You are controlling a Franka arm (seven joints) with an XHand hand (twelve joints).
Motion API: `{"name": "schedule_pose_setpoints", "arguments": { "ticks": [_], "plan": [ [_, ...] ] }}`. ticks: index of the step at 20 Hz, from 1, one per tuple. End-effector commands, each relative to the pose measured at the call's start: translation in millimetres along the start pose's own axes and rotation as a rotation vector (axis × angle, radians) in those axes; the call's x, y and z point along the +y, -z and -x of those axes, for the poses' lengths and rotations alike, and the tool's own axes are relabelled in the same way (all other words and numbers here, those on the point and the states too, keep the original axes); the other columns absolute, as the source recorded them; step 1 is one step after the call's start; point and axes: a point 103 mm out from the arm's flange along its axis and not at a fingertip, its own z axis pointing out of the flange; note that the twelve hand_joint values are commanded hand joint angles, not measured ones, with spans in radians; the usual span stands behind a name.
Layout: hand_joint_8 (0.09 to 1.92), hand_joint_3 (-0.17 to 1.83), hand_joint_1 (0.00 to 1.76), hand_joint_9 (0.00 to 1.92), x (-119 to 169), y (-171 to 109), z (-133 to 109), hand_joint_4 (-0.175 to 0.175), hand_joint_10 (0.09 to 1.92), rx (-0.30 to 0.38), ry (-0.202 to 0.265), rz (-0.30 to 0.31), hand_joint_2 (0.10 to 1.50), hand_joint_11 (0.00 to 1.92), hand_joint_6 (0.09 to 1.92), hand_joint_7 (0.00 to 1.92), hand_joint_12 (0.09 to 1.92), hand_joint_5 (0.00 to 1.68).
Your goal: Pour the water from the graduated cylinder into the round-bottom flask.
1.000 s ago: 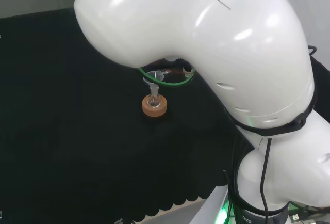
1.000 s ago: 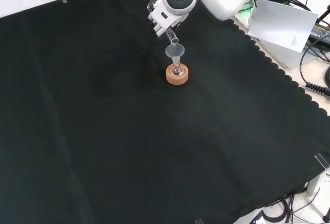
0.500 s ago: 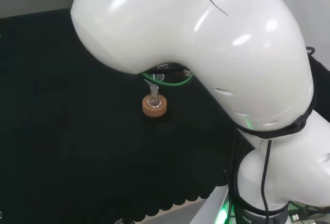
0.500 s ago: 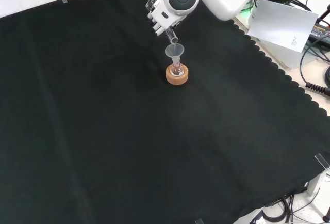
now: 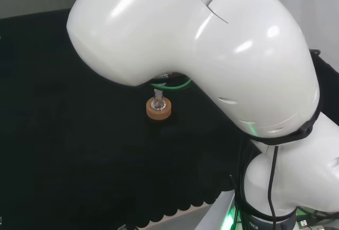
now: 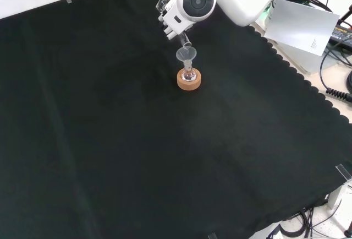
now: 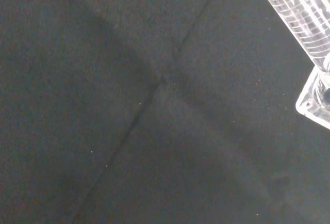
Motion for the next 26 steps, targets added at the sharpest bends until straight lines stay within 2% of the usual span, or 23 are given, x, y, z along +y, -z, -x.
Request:
{"name": "schedule_pose_setpoints", "arguments": {
  "ticks": [1, 11, 26],
  "plan": [
    [0.56, 0.00, 1.13, 1.31, 0.7, 2.2, -0.3, -0.175, 0.15, -0.010, -0.001, -0.004, 1.18, 1.16, 1.17, 1.02, 0.77, 0.87],
    [0.56, 0.00, 1.13, 1.31, 1.3, 2.1, 3.2, -0.175, 0.15, -0.038, -0.007, -0.010, 1.18, 1.16, 1.17, 1.02, 0.77, 0.87],
    [0.56, 0.00, 1.13, 1.31, 1.5, 0.6, 4.3, -0.175, 0.14, -0.035, -0.007, -0.011, 1.18, 1.16, 1.17, 1.02, 0.77, 0.88]
  ]
}}
